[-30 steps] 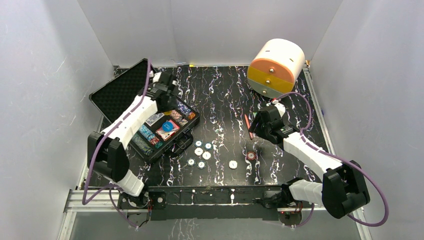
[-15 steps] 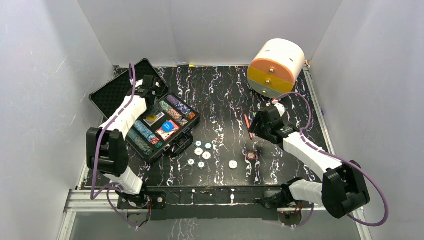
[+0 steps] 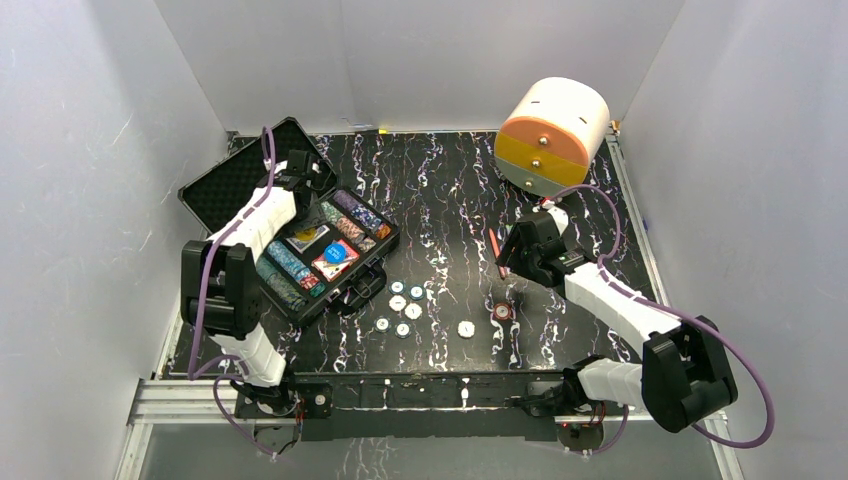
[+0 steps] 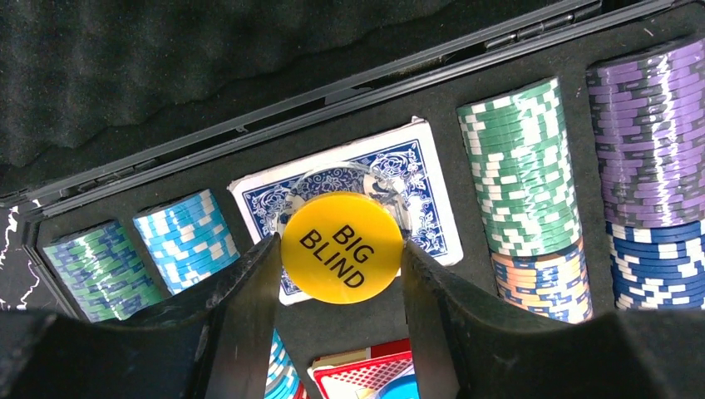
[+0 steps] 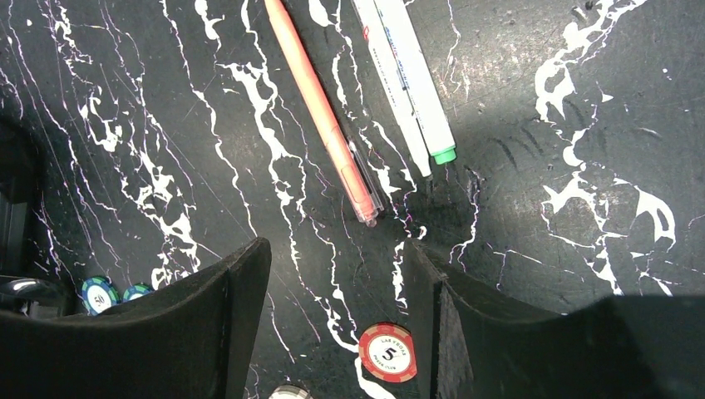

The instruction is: Pack up texas hold em set

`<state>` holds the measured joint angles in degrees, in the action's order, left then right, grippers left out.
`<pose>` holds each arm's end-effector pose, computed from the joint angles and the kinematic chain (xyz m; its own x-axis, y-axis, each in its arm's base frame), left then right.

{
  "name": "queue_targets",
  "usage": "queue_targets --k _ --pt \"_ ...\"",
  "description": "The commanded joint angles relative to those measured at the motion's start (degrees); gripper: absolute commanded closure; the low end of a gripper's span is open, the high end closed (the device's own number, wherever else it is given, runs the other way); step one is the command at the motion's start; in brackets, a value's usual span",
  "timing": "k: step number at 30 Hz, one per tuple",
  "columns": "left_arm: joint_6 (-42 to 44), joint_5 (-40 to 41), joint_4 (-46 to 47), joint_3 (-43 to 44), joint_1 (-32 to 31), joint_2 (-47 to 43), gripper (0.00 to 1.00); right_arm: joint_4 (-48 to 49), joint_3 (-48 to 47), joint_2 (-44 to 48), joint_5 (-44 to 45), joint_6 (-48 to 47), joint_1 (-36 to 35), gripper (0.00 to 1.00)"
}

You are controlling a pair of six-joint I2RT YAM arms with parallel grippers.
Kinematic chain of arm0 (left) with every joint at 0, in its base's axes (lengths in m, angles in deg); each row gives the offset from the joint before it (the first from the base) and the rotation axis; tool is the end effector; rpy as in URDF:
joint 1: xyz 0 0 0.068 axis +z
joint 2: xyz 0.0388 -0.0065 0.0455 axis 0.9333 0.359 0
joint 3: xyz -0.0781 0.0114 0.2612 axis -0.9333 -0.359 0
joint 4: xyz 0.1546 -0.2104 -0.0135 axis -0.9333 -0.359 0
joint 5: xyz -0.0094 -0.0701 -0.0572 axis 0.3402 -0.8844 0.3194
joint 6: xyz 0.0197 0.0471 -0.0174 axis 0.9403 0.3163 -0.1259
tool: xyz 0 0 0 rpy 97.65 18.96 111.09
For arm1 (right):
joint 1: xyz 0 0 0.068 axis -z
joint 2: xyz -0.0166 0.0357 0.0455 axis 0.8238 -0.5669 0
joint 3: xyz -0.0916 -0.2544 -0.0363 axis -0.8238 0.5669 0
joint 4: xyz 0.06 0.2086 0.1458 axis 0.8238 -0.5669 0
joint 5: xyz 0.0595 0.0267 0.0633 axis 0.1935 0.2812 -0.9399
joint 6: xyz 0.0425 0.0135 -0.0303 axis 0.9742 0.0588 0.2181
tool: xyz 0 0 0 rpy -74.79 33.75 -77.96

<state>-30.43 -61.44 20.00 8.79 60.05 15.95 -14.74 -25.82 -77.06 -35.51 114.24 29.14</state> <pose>0.3565 -0.0431 0.2390 -0.7039 -0.3733 -0.6044 -0.4650 0.8853 -0.0052 0.2226 0.1001 0.2130 -0.6546 0.4165 -0.6309 0.2462 0.9065 0.3430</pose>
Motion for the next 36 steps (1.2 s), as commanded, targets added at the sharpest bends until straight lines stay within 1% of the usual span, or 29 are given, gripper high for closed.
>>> queue_targets --k 1,2,4,6,10,13,16,20,23,29,34,36 --pt "0.87 -0.36 -0.04 1.6 0.71 0.41 0.5 2.19 -1.01 -0.32 -0.21 0.01 0.16 0.33" --pt "0.92 -0.32 -0.03 1.51 0.73 0.39 0.46 2.17 -1.05 -0.35 -0.26 -0.02 0.18 0.33" --pt "0.87 0.04 -0.16 1.48 0.82 0.26 0.34 2.09 -1.21 -0.37 -0.46 -0.14 0.15 0.32" --pt "1.06 0.39 -0.53 1.8 0.82 -0.32 0.25 1.97 -1.56 -0.36 -1.06 -0.85 0.18 0.32" --pt "1.95 -0.19 -2.35 4.42 0.82 -2.62 0.18 1.68 -2.57 -0.29 -3.75 -3.46 0.17 0.3" --pt "2.45 -2.21 -4.61 6.71 0.82 -5.52 0.17 1.86 -3.19 -0.39 -7.5 -6.16 0.14 0.28" --pt "2.62 -7.33 -5.24 6.65 0.83 -10.85 0.16 1.66 -3.61 -1.25 -11.07 -8.93 0.14 0.26" --pt "2.5 -16.84 -3.77 3.32 0.82 -18.05 0.16 0.17 -5.43 -3.38 -16.14 -10.74 -0.31 0.25" --pt "1.9 -22.58 -1.42 -1.57 0.74 -23.63 0.16 0.0 -6.22 -4.63 -17.69 -10.66 -2.81 0.25" --pt "-0.45 -28.15 4.54 -11.34 0.73 -34.4 0.16 -3.55 -10.94 -9.93 -13.96 -10.43 -13.1 0.24" --pt "-2.8 -32.85 5.41 -16.7 0.73 -41.67 0.16 -6.24 -17.15 -16.13 -7.84 -8.88 -23.08 0.24" --pt "-2.39 -32.82 4.22 -17.71 0.75 -45.15 0.16 -7.67 -19.7 -18.63 -4.11 -7.76 -26.38 0.24"
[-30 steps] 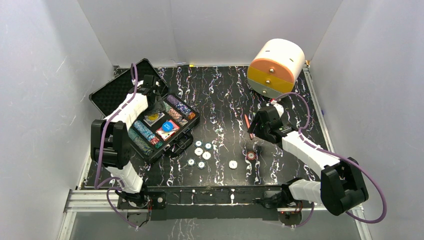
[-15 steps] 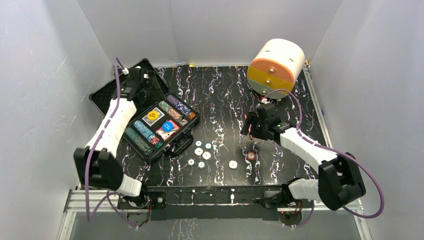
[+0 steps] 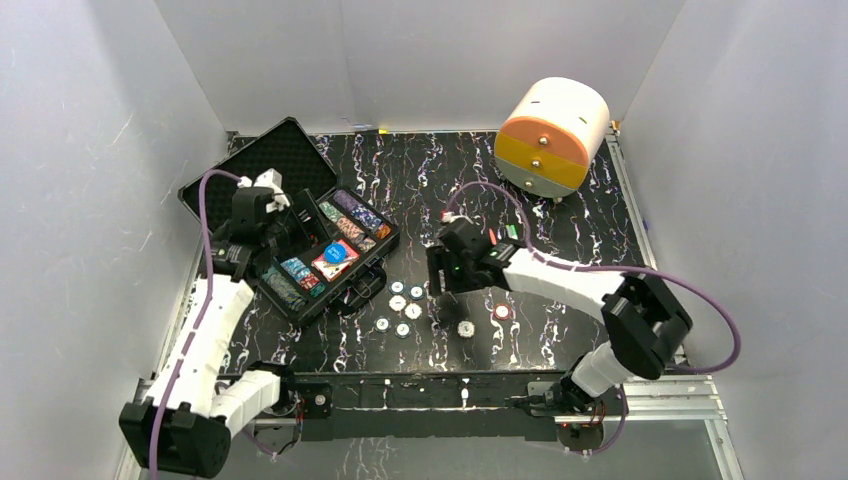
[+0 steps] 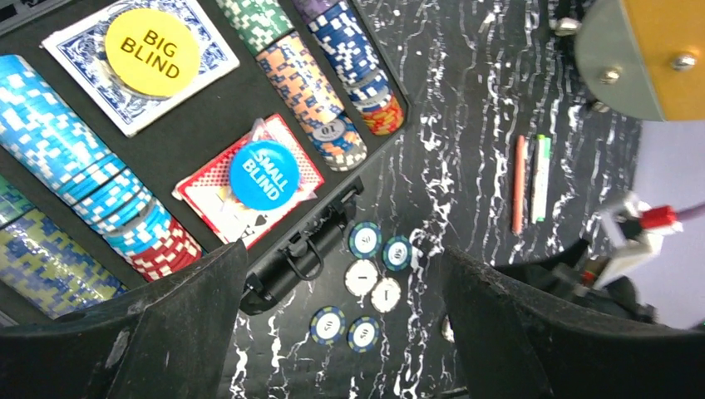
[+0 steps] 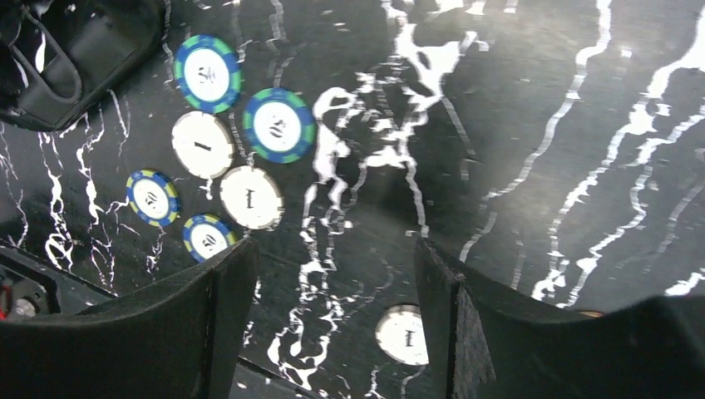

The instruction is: Pack up texas hold em set

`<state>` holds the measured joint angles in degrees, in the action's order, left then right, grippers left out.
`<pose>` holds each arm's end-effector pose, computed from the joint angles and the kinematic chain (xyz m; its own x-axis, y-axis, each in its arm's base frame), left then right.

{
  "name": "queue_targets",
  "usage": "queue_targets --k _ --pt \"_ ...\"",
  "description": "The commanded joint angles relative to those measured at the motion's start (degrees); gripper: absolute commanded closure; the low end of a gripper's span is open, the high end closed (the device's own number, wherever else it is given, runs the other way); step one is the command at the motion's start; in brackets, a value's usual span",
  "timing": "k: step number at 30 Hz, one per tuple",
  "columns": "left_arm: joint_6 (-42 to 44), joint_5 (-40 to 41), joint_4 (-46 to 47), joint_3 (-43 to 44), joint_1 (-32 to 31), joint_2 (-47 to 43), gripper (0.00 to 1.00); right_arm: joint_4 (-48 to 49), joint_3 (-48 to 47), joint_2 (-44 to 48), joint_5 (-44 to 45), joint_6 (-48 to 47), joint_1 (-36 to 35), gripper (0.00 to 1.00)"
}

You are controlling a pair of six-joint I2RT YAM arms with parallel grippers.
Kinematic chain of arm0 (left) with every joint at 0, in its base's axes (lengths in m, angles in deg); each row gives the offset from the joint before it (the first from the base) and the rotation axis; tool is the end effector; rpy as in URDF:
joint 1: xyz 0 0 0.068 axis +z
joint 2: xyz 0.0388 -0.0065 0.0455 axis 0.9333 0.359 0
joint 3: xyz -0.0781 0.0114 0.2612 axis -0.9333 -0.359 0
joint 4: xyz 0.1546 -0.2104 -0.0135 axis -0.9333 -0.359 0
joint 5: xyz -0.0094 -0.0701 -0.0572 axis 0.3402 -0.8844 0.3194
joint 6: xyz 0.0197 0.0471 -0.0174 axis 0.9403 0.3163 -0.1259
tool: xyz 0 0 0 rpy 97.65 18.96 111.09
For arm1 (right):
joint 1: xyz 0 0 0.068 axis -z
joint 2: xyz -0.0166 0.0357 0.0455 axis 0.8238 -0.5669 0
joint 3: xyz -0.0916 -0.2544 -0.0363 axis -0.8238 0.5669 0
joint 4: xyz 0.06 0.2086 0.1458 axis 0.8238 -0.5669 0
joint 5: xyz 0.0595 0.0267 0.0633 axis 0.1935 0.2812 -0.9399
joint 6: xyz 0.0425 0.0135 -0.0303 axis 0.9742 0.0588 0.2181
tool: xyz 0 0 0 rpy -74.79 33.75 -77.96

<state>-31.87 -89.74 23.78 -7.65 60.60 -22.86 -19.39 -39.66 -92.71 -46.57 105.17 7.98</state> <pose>0.2188 -0.0369 0.3337 -0.5824 -0.4486 -0.6779 -0.0697 0.8584 -0.5082 0.2064 0.2219 0.2127 -0.8421 -0.0872 -0.5322 -0.2841 0.9105 0.3004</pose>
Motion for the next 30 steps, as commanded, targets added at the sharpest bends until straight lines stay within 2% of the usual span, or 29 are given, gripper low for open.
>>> queue_targets --k 1,4,8,15,21,30 --pt "-0.7 -4.17 -0.53 -1.49 0.19 -7.71 0.15 -3.81 -7.24 -4.63 8.53 1.94 -6.8 0.24" --pt "1.39 -3.31 -3.85 -1.23 0.19 -11.44 0.15 -6.28 -11.47 -8.62 11.63 3.19 -9.71 0.24" --pt "3.25 -2.38 -5.81 -2.8 0.2 -15.01 0.13 -7.79 -16.66 -15.34 11.72 4.89 -10.04 0.25" --pt "5.89 -2.45 -7.73 -2.43 -0.04 -14.67 0.13 -13.11 -26.59 -26.17 14.79 6.95 -10.4 0.34" --pt "5.08 -0.75 -7.29 -2.31 -0.52 -13.39 0.13 -14.82 -28.16 -28.44 16.65 6.68 -10.37 0.38" --pt "3.64 0.21 -6.81 -2.52 -0.49 -12.52 0.12 -14.86 -23.9 -29.16 13.67 5.4 -10.35 0.38"
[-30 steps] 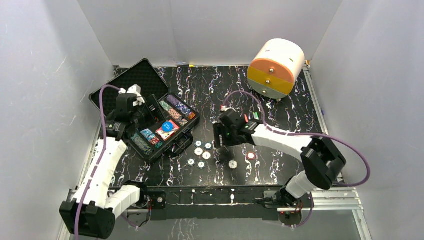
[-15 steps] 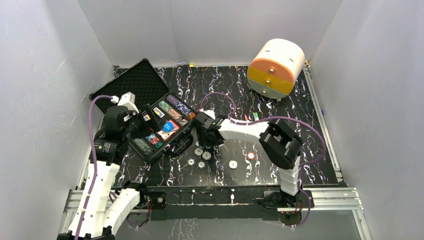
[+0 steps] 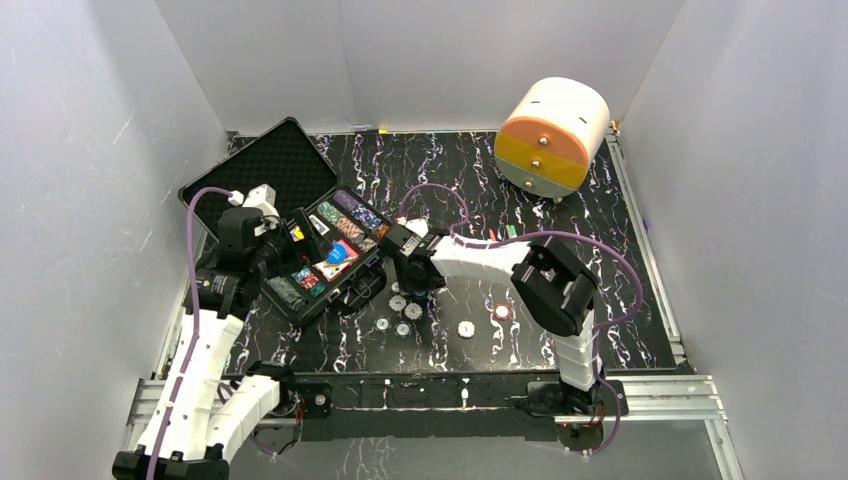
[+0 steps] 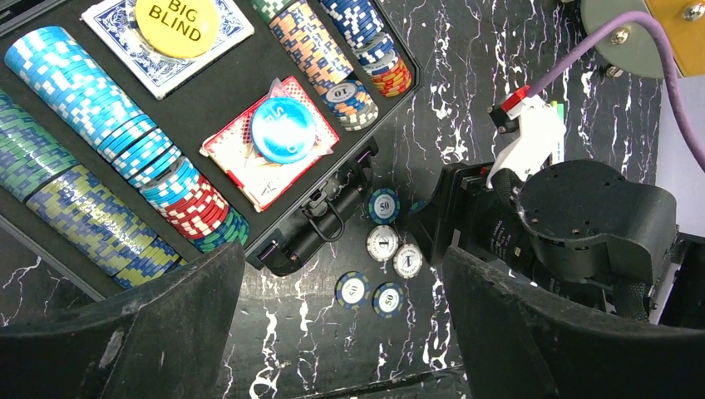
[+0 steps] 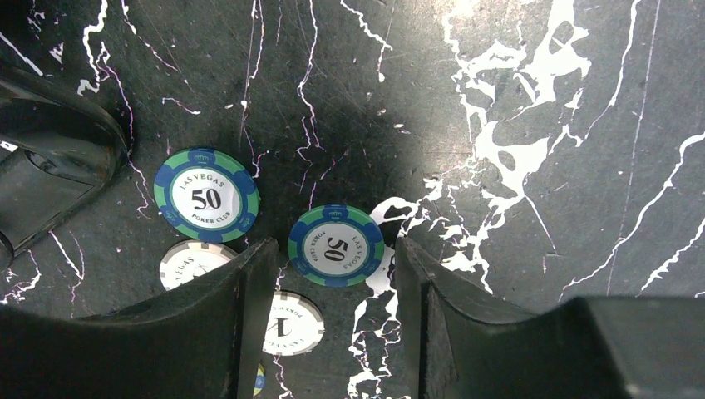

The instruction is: Pack up texas hold em set

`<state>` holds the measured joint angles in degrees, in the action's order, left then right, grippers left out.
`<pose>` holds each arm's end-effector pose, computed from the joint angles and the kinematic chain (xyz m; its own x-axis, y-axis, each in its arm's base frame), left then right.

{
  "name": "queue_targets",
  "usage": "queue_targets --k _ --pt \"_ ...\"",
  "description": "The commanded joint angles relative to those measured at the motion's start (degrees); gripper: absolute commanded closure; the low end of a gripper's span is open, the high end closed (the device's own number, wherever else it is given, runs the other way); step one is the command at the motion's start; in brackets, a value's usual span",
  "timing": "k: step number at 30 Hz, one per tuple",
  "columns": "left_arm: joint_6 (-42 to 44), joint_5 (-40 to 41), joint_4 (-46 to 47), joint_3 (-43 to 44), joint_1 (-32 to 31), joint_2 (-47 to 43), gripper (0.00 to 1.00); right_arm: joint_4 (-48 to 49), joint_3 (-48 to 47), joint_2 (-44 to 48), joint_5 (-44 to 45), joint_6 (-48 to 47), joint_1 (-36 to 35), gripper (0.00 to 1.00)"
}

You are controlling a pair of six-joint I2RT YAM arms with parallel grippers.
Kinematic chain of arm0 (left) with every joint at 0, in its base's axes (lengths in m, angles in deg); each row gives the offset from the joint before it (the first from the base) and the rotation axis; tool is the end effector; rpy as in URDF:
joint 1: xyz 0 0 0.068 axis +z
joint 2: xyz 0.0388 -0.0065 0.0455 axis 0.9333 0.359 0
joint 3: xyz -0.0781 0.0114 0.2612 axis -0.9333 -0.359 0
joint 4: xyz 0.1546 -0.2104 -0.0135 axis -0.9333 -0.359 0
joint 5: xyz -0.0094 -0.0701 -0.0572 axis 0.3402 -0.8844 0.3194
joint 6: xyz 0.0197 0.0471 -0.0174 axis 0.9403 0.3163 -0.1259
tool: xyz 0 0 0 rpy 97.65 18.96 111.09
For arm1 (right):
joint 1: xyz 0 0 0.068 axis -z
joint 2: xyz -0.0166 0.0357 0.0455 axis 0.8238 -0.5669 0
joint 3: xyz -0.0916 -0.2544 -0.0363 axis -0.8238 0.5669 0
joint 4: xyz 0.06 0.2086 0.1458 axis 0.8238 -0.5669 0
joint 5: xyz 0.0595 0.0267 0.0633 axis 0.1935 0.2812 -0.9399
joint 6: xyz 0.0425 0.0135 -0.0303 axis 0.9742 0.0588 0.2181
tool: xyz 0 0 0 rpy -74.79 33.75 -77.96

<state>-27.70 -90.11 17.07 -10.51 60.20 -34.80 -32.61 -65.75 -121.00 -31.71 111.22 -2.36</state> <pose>0.1662 -0.0306 0.3426 -0.5615 -0.3847 -0.7326 0.0026 0.8845 -0.4665 0.2231 0.3336 0.1705 -0.8541 -0.2059 -0.4777 -0.2439 0.9696 0.0183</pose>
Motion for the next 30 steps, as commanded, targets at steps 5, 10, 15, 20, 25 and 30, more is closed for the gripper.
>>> queue_targets --k 5,10,15,20,25,30 --pt "-1.77 -0.93 0.91 -0.29 -0.12 -0.21 0.12 -1.25 1.44 -2.62 -3.21 -2.67 0.13 0.47" --pt "-3.04 -4.63 2.2 -1.8 -0.12 -0.31 0.12 -0.19 2.09 -0.94 -2.12 -1.93 0.54 0.56" --pt "-5.65 -12.17 6.4 -6.69 -0.12 0.61 0.12 4.13 5.73 5.57 0.06 0.51 0.52 0.57" --pt "-8.42 -18.76 14.0 -12.87 -0.11 1.64 0.13 8.21 9.55 12.36 0.39 3.54 0.9 0.55" --pt "-9.85 -22.84 21.19 -16.44 -0.87 3.63 0.16 12.5 12.87 18.96 -1.01 7.63 2.47 0.55" --pt "-11.81 -19.11 26.82 -19.25 -7.0 5.5 0.2 17.91 16.46 23.11 -4.21 12.51 4.4 0.54"
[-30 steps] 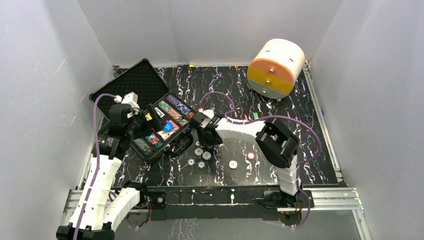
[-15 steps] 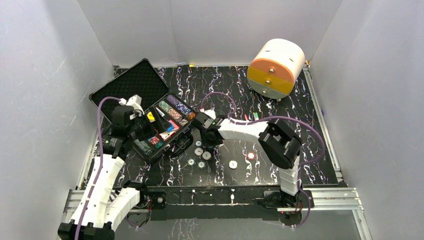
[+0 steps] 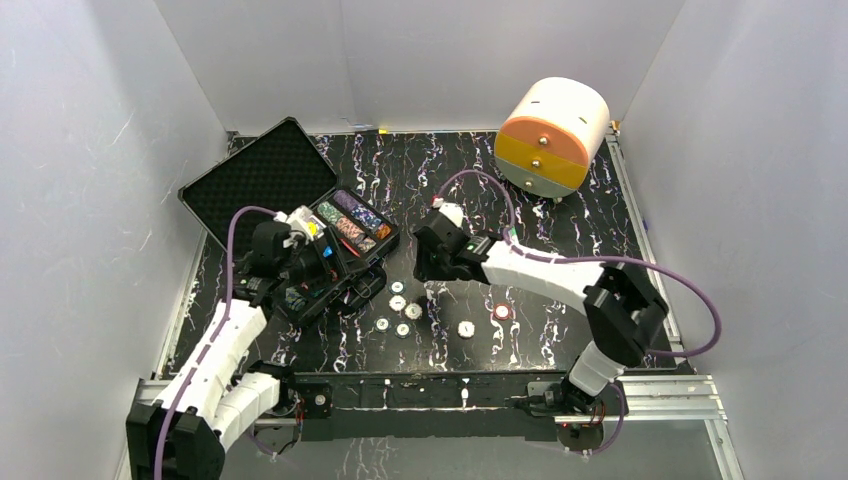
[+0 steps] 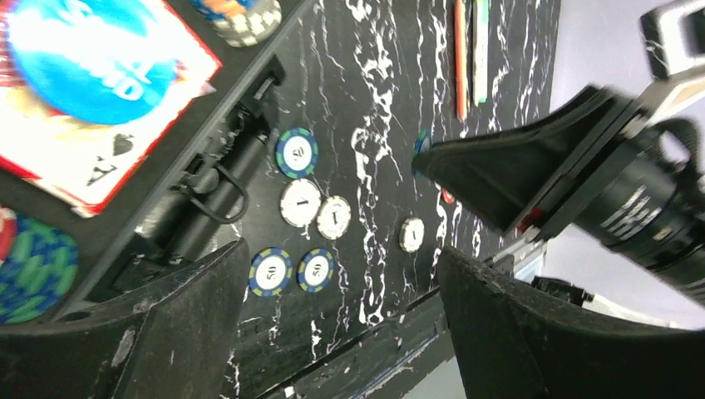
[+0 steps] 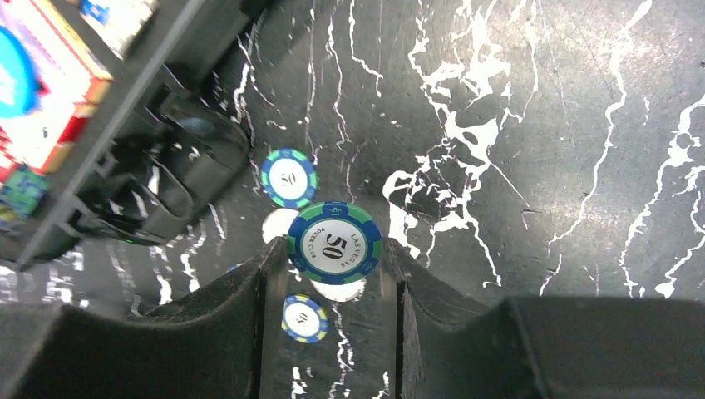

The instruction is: Pack up texas hold em set

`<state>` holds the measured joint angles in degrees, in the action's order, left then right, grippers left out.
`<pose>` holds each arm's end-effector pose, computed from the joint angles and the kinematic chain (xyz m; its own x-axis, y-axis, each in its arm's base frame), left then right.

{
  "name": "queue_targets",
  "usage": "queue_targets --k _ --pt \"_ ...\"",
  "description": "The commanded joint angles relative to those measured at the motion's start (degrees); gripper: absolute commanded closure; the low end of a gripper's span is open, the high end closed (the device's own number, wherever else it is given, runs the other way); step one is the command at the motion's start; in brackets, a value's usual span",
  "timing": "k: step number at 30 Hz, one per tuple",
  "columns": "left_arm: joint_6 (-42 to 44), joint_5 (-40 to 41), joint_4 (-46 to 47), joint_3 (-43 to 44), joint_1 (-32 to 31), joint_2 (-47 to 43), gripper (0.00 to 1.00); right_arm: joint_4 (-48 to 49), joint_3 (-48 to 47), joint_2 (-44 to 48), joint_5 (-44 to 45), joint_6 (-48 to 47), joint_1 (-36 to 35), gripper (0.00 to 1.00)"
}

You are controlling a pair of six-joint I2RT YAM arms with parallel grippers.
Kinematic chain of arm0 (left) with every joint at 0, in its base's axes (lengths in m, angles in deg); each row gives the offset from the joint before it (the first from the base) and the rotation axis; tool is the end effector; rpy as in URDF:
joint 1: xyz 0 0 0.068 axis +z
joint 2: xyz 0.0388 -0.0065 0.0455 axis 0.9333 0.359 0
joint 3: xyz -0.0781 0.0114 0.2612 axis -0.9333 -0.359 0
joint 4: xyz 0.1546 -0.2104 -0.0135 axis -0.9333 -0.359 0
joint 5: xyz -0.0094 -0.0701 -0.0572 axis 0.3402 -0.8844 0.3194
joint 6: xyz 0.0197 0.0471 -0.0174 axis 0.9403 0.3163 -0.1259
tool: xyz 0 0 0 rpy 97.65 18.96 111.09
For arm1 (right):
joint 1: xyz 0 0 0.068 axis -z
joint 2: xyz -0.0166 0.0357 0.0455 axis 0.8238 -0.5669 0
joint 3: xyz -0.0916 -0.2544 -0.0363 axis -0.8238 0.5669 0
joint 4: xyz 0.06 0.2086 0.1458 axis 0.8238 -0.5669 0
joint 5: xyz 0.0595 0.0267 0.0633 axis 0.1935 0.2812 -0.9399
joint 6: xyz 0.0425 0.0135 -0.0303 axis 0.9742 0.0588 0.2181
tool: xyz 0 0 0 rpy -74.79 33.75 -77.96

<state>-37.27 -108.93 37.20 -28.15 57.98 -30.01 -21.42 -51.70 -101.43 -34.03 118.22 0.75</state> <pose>0.1909 -0.0533 0.2584 -0.7461 -0.4112 -0.5237 0.1087 0.7007 -0.7051 0.2092 0.2786 0.2299 -0.8068 0.0816 -0.5852 -0.1317 0.9406 0.3128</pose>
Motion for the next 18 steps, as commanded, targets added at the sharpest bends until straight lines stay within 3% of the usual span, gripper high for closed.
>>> queue_targets --k 1,8,18 --pt "-2.54 1.56 7.3 -1.85 -6.87 1.33 0.2 7.09 2.76 3.93 -2.18 6.28 1.55 0.54" --pt "-5.75 11.69 16.93 -5.49 -19.86 4.73 0.25 11.97 6.36 6.76 -5.9 13.34 2.68 0.54" --pt "-4.97 15.57 29.5 -11.32 -24.85 3.04 0.28 20.18 11.9 7.93 -9.62 24.94 2.69 0.54"
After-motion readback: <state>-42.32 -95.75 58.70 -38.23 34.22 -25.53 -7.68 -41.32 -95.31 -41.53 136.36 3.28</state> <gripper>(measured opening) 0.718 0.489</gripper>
